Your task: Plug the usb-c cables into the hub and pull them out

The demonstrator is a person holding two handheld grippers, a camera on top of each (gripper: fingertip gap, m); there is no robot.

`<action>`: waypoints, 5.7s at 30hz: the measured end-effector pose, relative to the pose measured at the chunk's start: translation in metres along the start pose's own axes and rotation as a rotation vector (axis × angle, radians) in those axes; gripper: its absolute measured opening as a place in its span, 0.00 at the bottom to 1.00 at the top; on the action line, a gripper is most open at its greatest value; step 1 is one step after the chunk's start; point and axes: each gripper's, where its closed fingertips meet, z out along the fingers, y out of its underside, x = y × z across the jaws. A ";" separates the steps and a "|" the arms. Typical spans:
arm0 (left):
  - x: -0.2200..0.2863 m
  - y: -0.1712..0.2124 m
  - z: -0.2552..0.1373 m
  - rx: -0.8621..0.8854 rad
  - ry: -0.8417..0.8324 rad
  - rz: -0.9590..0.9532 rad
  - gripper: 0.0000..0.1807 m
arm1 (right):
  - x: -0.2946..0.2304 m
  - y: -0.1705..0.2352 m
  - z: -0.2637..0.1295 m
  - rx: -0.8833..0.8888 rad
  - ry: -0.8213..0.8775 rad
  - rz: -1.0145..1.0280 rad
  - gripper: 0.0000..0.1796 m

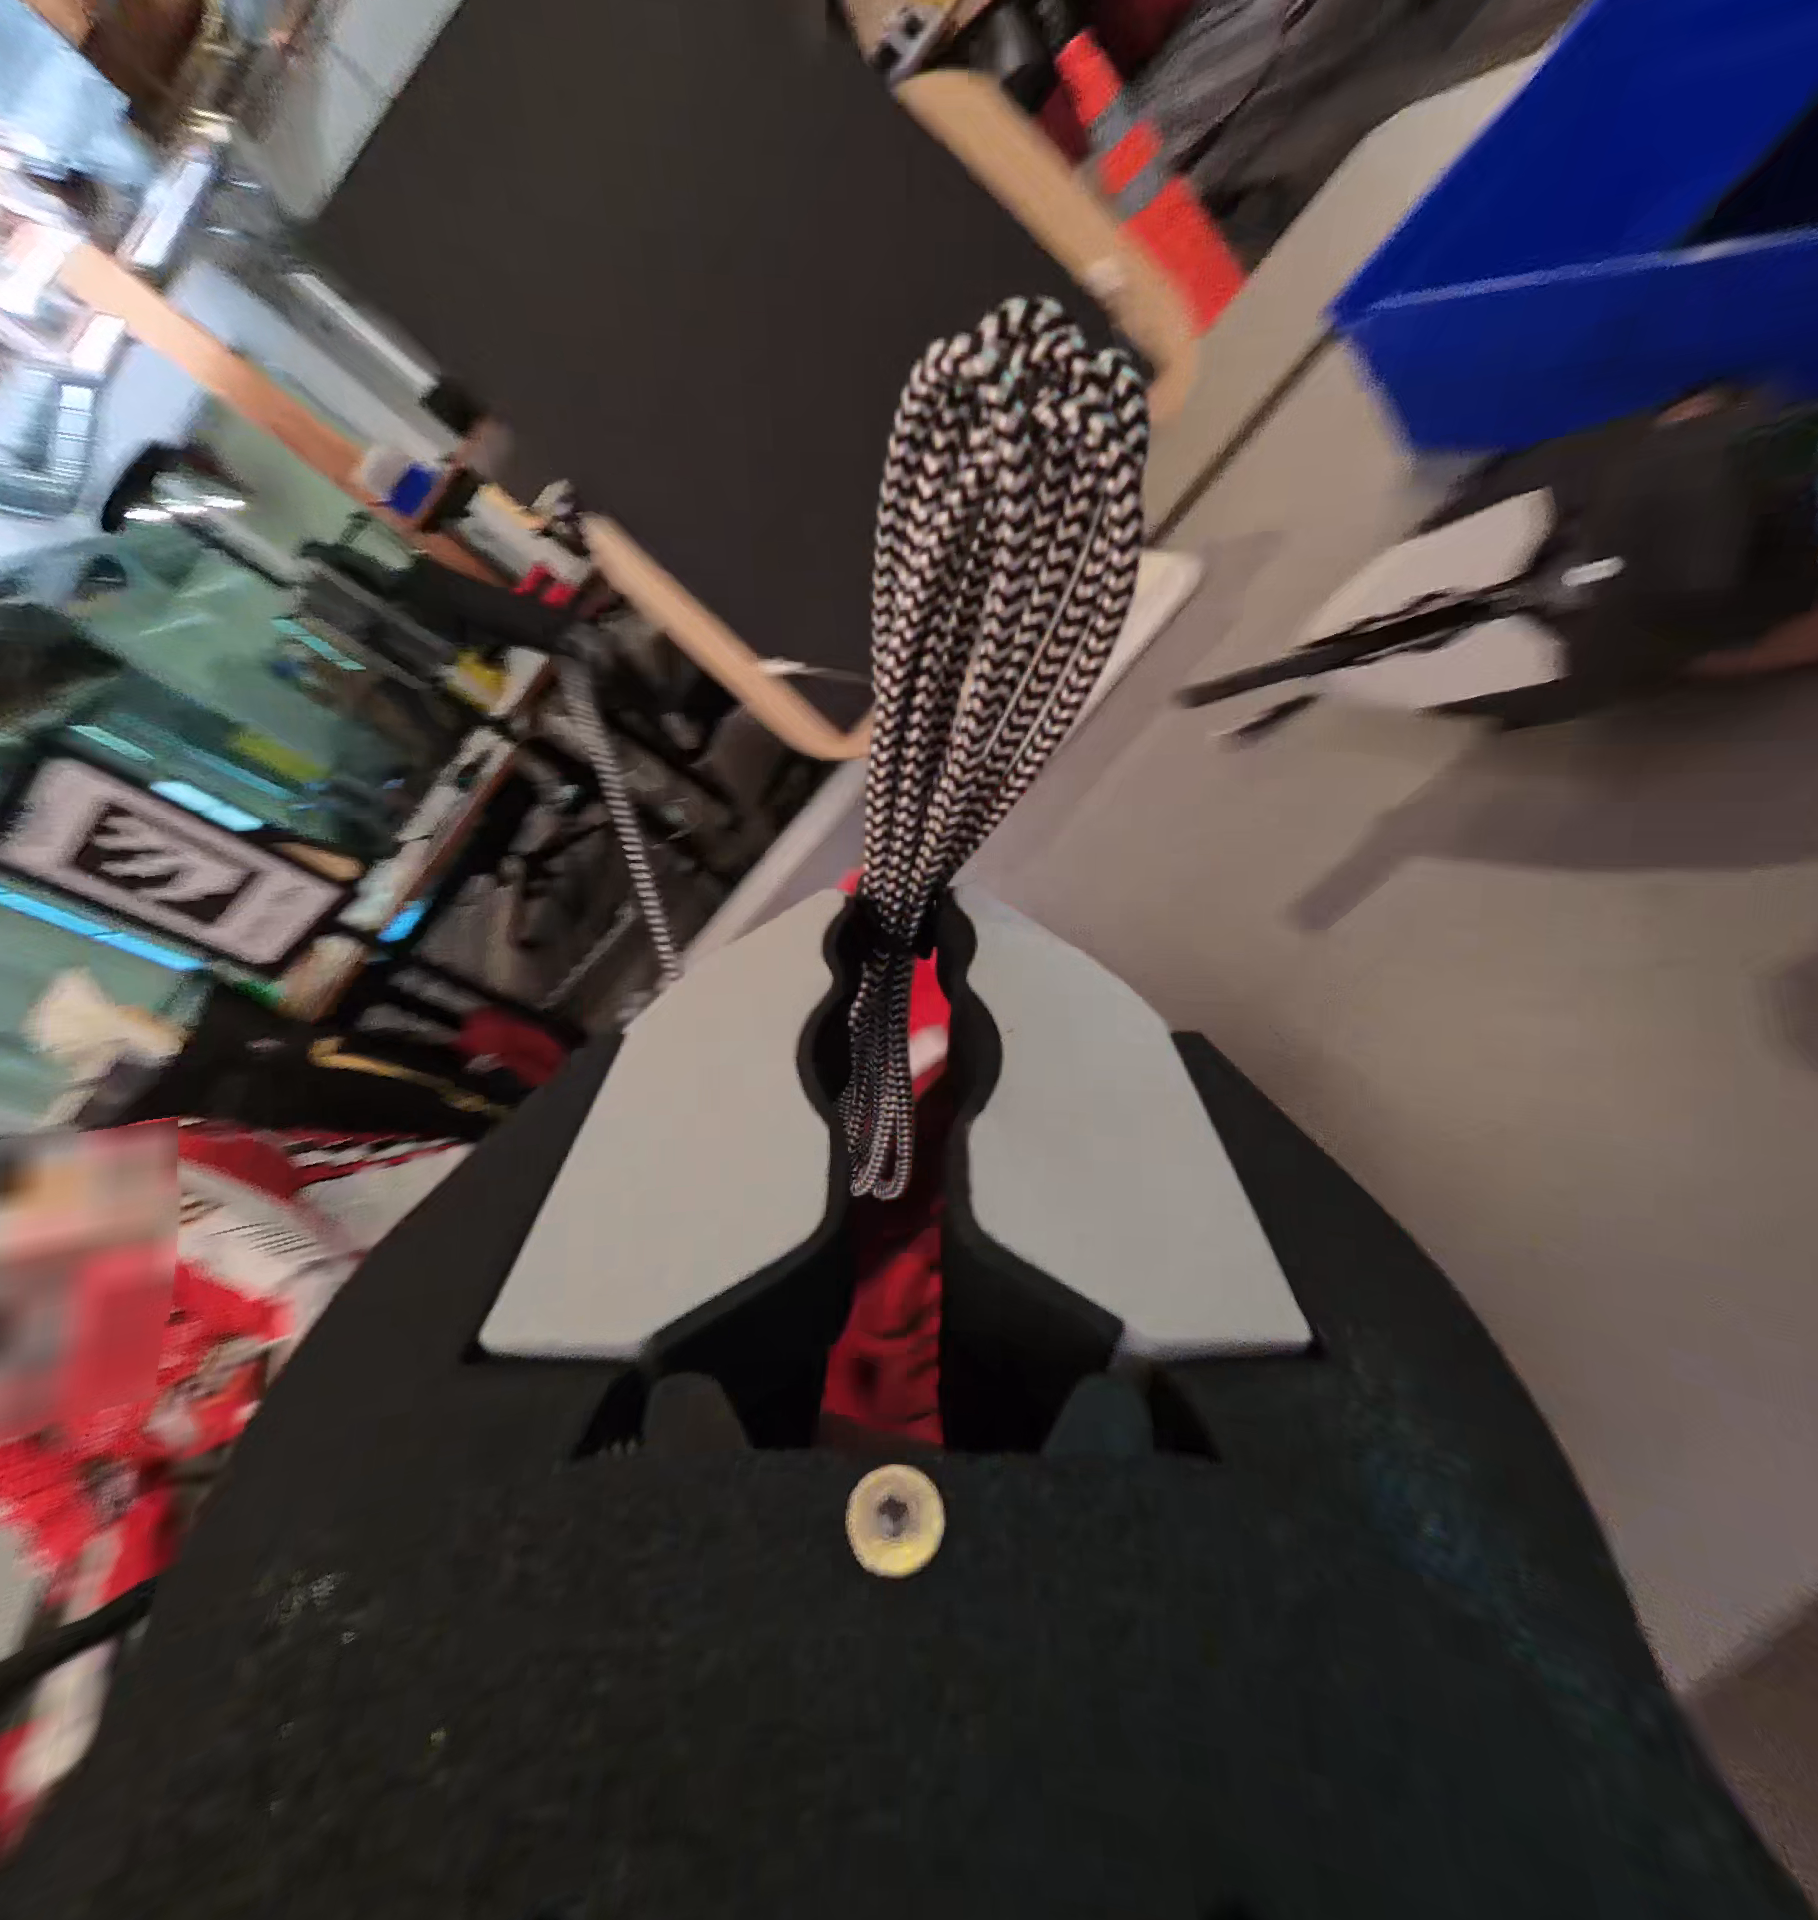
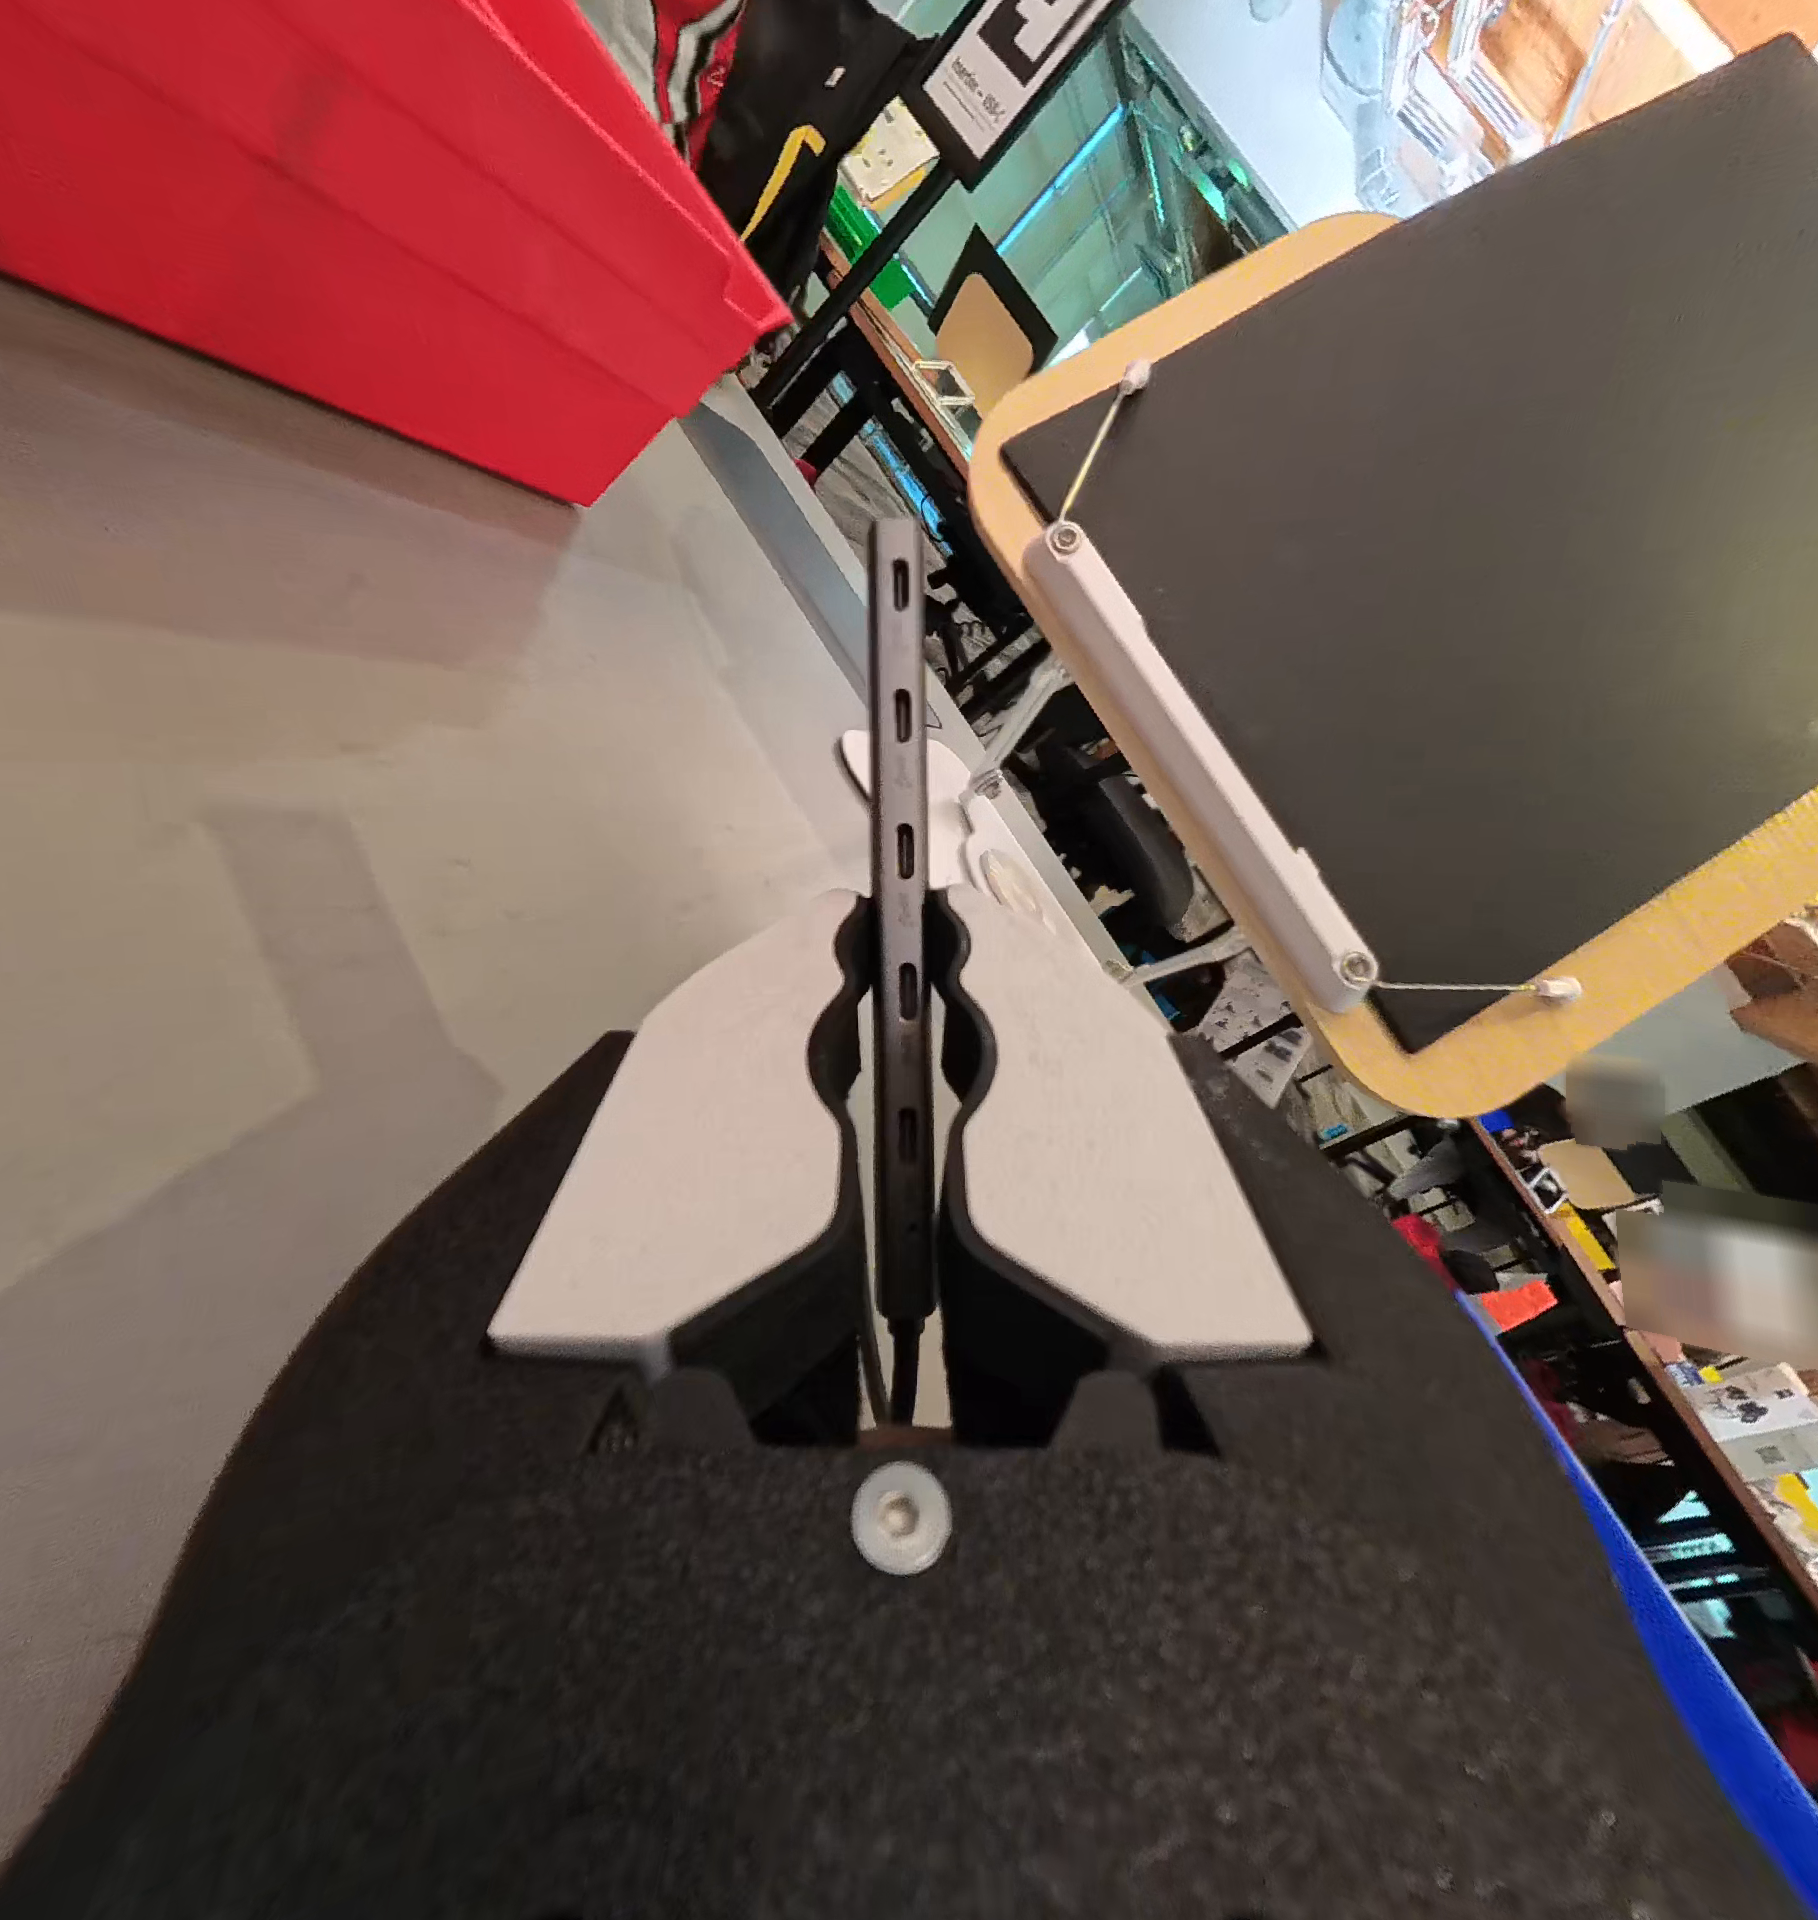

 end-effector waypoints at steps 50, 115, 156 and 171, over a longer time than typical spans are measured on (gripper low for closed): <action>0.171 0.131 0.149 -0.425 0.265 -0.540 0.01 | -0.007 -0.001 0.001 0.015 -0.046 -0.004 0.05; 0.169 0.083 0.160 -0.122 0.317 -0.586 0.02 | -0.053 -0.035 -0.016 0.086 0.094 -0.660 0.05; 0.164 0.083 0.156 -0.138 0.330 -0.487 0.02 | -0.061 -0.042 -0.022 0.129 0.014 -0.524 0.05; 0.172 0.086 0.156 -0.162 0.351 -0.492 0.02 | -0.060 -0.025 -0.015 0.011 0.042 -0.610 0.08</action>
